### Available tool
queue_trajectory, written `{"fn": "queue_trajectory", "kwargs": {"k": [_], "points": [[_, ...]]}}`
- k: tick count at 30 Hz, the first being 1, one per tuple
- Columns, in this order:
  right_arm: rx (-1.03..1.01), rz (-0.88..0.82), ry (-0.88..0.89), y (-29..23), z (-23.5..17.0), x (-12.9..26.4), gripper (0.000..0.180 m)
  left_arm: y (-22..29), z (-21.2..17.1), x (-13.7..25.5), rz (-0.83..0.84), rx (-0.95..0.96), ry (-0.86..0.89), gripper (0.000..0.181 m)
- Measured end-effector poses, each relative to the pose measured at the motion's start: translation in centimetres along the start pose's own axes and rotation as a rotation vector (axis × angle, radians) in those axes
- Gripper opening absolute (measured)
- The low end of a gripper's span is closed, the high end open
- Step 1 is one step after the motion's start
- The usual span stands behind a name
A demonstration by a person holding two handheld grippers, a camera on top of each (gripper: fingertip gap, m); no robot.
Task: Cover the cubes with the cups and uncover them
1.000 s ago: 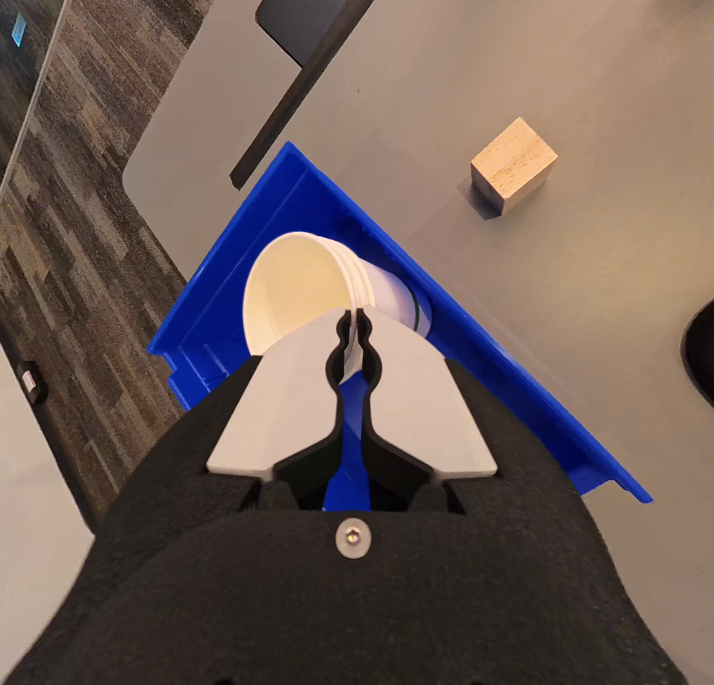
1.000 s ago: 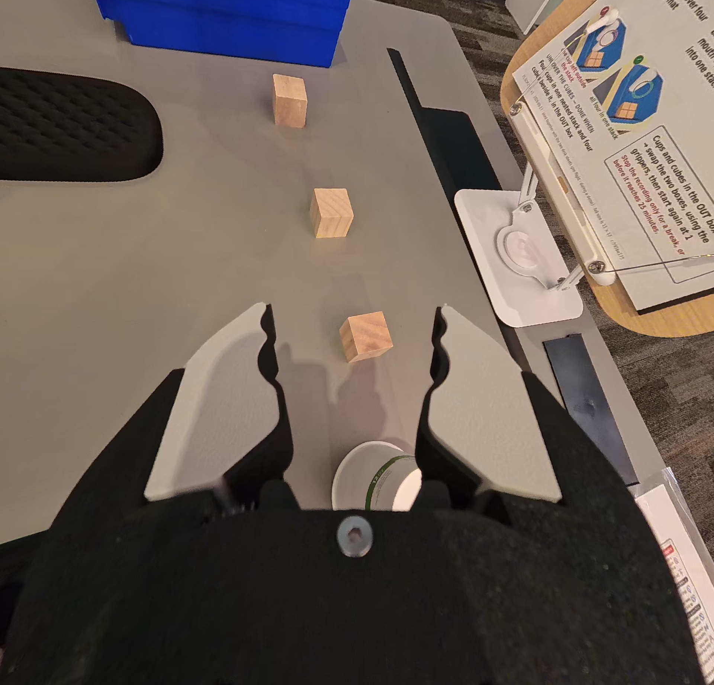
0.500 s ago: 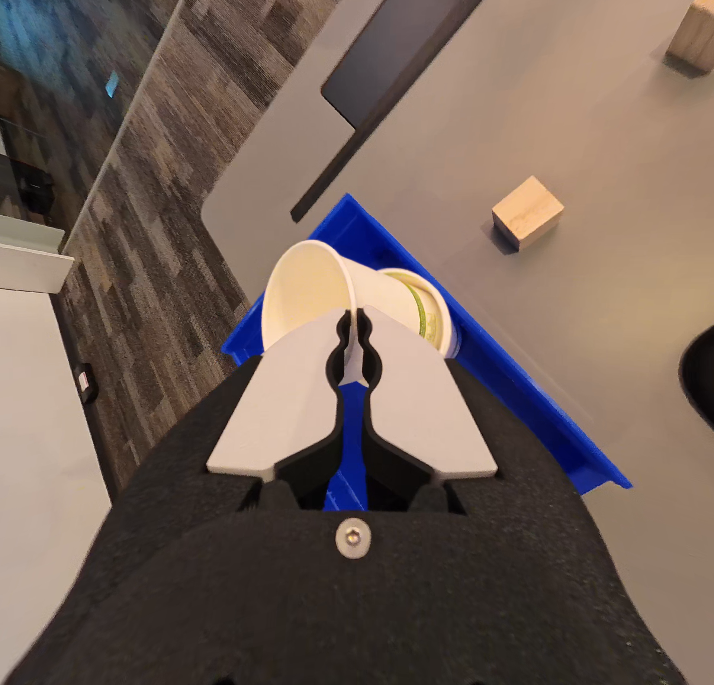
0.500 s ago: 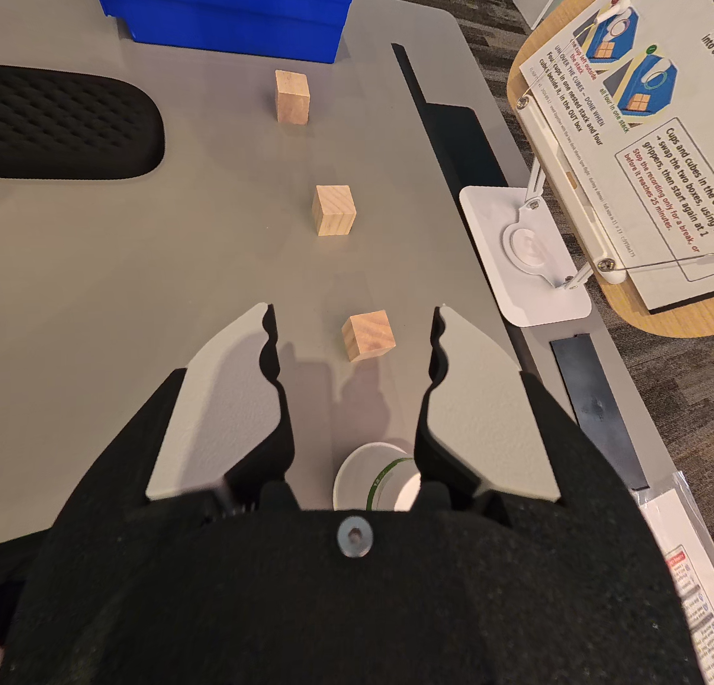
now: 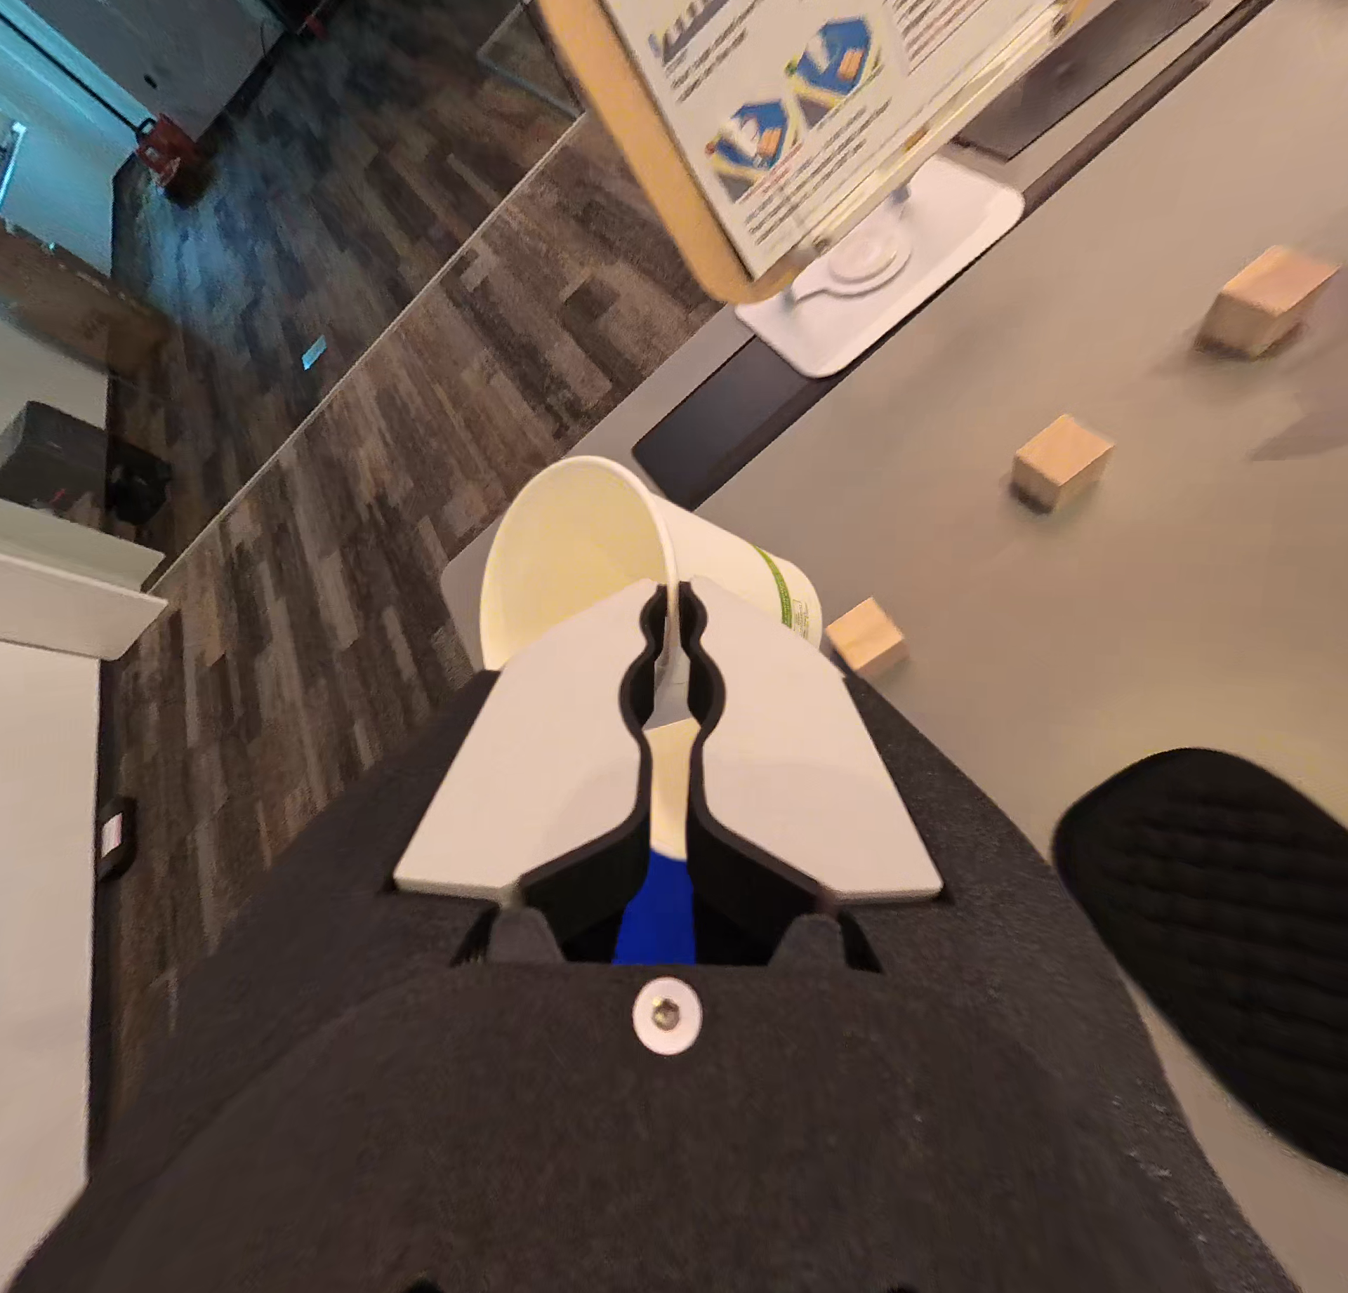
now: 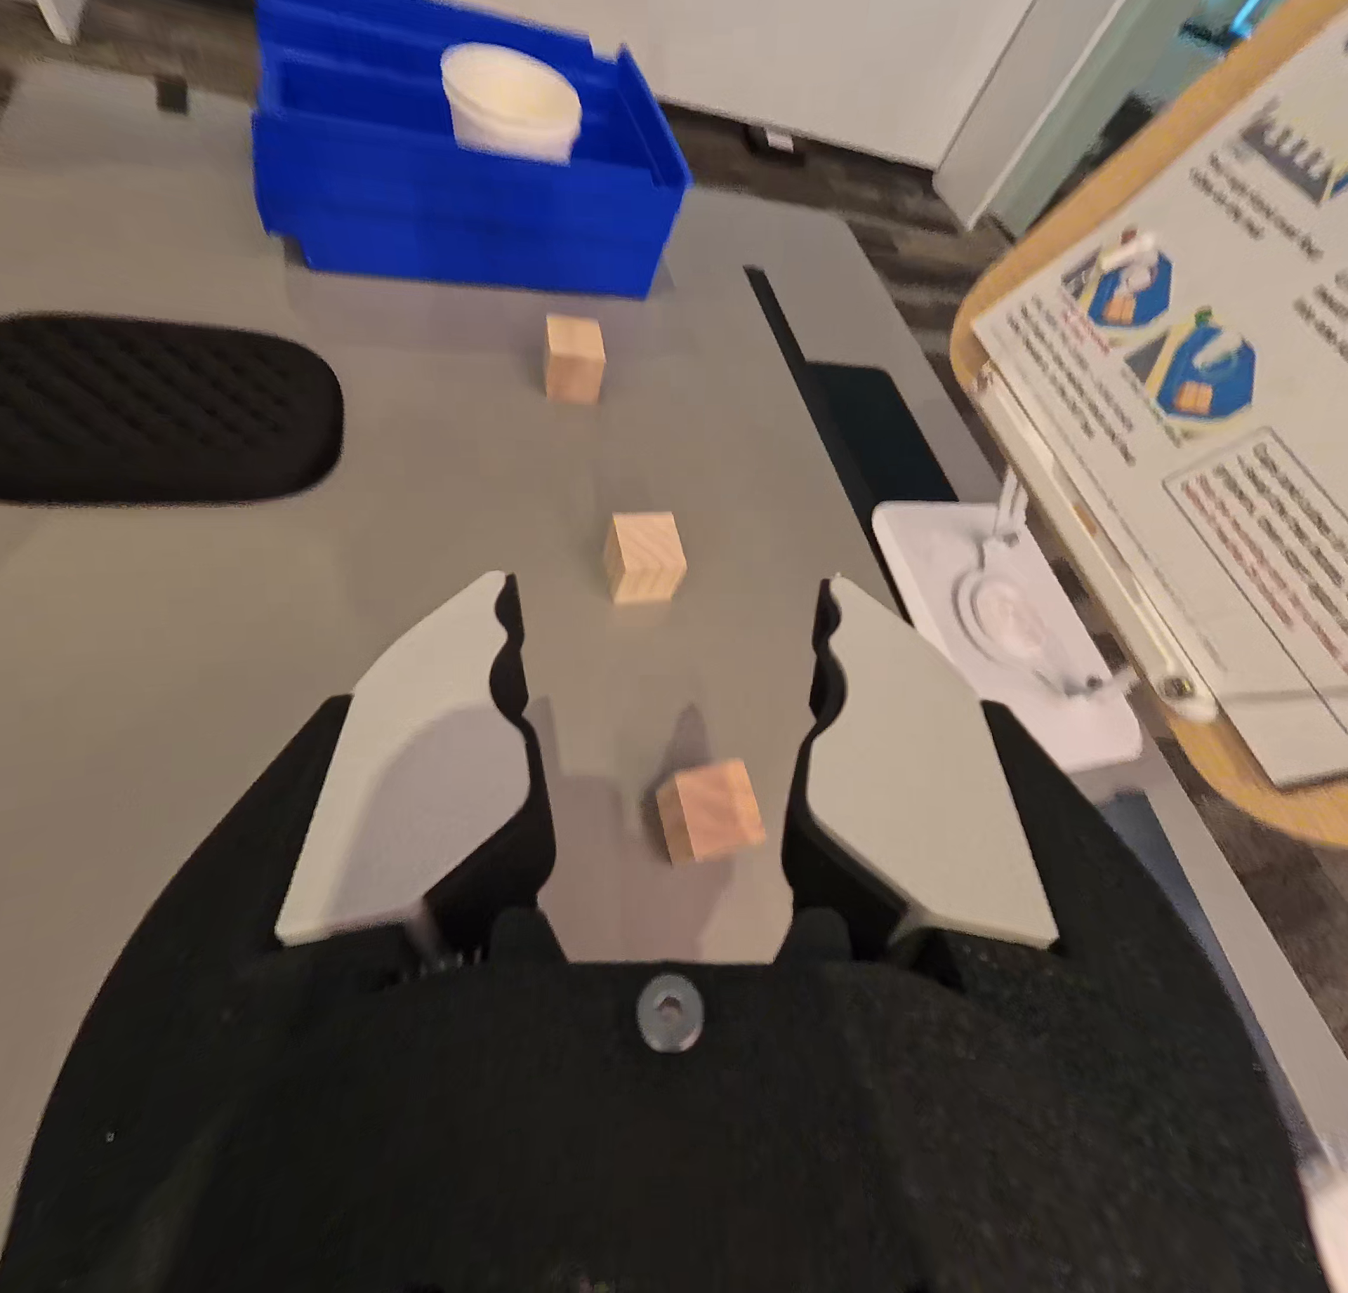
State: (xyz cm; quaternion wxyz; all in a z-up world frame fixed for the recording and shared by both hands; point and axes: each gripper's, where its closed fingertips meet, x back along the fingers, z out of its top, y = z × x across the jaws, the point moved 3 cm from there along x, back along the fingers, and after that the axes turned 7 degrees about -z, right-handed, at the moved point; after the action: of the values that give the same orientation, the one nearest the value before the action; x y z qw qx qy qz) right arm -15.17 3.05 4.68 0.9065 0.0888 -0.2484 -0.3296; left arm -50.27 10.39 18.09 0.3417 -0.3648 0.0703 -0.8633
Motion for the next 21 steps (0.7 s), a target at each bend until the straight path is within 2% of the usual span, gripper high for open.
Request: {"fn": "queue_trajectory", "kwargs": {"k": [3, 8, 14, 18, 20, 21], "points": [[-0.048, 0.06, 0.154, -1.8, 3.0, -1.8, 0.077, 2.5, 2.6, -0.3, -0.053, 0.007, 0.065, 0.003], [-0.217, 0.15, 0.365, -4.4, 6.8, -3.8, 0.091, 7.7, 6.2, -1.6, -0.205, 0.016, 0.156, 0.002], [-0.353, 0.16, 0.393, -5.2, 7.6, -5.0, 0.108, 14.3, 8.4, -3.7, -0.354, -0.057, 0.181, 0.003], [-0.469, 0.257, 0.333, -6.1, 7.2, -6.1, 0.113, 17.0, 9.3, -4.7, -0.402, -0.093, 0.189, 0.002], [-0.5, 0.264, 0.296, -6.1, 6.6, -6.7, 0.106, 17.9, 9.7, -5.0, -0.43, -0.097, 0.198, 0.002], [-0.494, 0.282, 0.28, -6.2, 6.3, -6.8, 0.085, 18.2, 9.8, -5.0, -0.441, -0.097, 0.201, 0.003]]}}
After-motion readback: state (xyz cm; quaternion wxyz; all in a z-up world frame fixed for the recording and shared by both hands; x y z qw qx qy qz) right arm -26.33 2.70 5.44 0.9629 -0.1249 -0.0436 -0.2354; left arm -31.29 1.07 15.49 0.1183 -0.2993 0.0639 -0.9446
